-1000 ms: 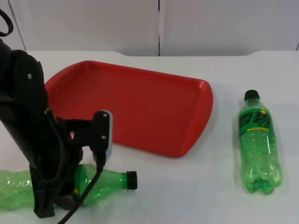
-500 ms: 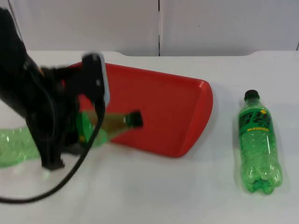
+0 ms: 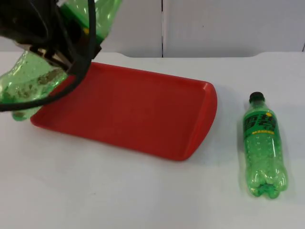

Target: Place the bottle upright on the tray.

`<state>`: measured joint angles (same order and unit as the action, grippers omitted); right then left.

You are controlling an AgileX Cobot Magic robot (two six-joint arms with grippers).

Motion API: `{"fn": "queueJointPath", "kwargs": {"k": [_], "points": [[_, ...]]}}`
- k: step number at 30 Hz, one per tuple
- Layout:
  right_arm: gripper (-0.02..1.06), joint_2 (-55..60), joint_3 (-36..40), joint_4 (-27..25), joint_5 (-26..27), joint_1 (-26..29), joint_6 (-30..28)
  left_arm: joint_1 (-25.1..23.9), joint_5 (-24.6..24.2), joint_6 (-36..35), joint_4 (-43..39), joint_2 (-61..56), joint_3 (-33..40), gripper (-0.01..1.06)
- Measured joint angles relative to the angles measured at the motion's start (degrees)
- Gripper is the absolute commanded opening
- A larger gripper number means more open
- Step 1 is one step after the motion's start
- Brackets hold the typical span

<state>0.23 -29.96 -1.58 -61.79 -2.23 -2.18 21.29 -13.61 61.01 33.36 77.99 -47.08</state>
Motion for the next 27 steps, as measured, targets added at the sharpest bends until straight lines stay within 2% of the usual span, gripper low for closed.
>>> {"fn": "queueJointPath", "kwargs": {"k": [6, 19, 21, 22, 23, 27], "points": [[1.02, 0.00, 0.00, 0.00, 0.00, 0.00, 0.00, 0.00, 1.02, -2.60, 4.78, -1.92, 0.00, 0.00], [1.02, 0.00, 0.00, 0.00, 0.00, 0.00, 0.00, 0.00, 1.14, -4.19, 5.46, -6.65, 0.04, 0.00], [1.02, 0.00, 0.00, 0.00, 0.00, 0.00, 0.00, 0.00, 1.84, -9.46, 1.35, -8.21, 0.04, 0.00], [1.02, 0.00, 0.00, 0.00, 0.00, 0.00, 0.00, 0.00, 2.46, -14.84, -2.43, -9.15, 0.04, 0.00], [1.02, 0.00, 0.00, 0.00, 0.00, 0.00, 0.00, 0.00, 2.46, -14.84, -2.43, -9.15, 0.04, 0.00], [1.02, 0.00, 0.00, 0.00, 0.00, 0.00, 0.00, -0.55, 3.76, -42.37, -22.55, -12.75, 0.04, 0.00]]}}
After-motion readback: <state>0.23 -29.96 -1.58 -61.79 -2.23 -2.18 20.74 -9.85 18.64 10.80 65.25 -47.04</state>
